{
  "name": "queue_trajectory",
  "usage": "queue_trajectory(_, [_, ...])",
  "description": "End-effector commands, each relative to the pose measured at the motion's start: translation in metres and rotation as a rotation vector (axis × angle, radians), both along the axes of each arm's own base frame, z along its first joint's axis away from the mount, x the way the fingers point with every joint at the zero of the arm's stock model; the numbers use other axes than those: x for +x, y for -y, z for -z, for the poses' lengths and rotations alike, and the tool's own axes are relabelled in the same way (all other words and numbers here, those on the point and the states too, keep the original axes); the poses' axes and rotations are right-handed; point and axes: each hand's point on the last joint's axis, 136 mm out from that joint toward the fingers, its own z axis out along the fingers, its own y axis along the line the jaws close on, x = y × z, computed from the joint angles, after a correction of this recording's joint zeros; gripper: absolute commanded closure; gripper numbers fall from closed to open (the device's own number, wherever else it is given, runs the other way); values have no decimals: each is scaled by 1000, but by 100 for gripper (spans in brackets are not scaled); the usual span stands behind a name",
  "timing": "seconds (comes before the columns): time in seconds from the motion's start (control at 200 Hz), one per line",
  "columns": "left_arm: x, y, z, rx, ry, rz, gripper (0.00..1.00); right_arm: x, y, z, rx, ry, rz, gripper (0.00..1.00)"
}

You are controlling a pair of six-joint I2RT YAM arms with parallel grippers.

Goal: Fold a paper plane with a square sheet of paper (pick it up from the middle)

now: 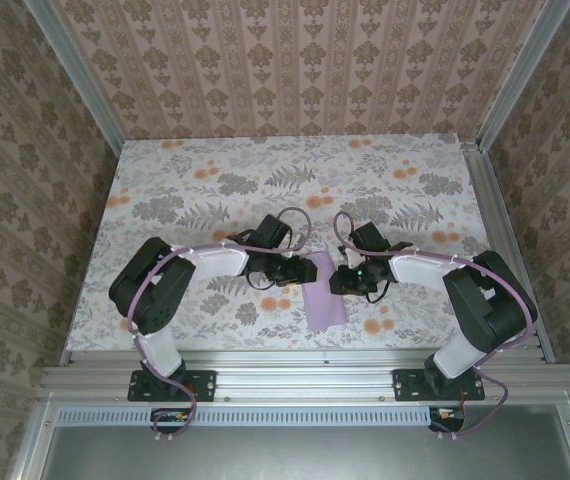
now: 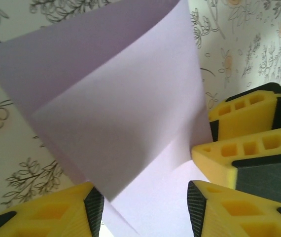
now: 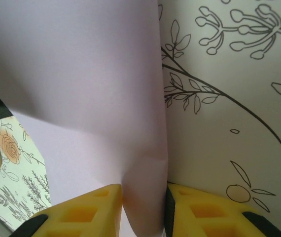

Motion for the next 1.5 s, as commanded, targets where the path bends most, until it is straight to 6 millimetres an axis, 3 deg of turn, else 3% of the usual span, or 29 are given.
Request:
queue_trajectory(0.0, [1,9,-12,-54,12,-13,53,-3,8,12,-33,-15,29,68])
queue_trajectory(0.275, [1,8,-11,-33,15,-17,74,-4,9,10,-33,-12,29,68])
queue_trajectory(0.675, [7,-2,2,40,-2,-8,87,-5,8,9,-25,-4,18,66])
queue_trajectory(0.905, [12,-1,5,61,-14,10,92,-6,7,5,-18,5,3,64])
queue_trajectory(1.495, [15,-7,22,132,-33,31,92,-9,12,6,-46,13,-26,60])
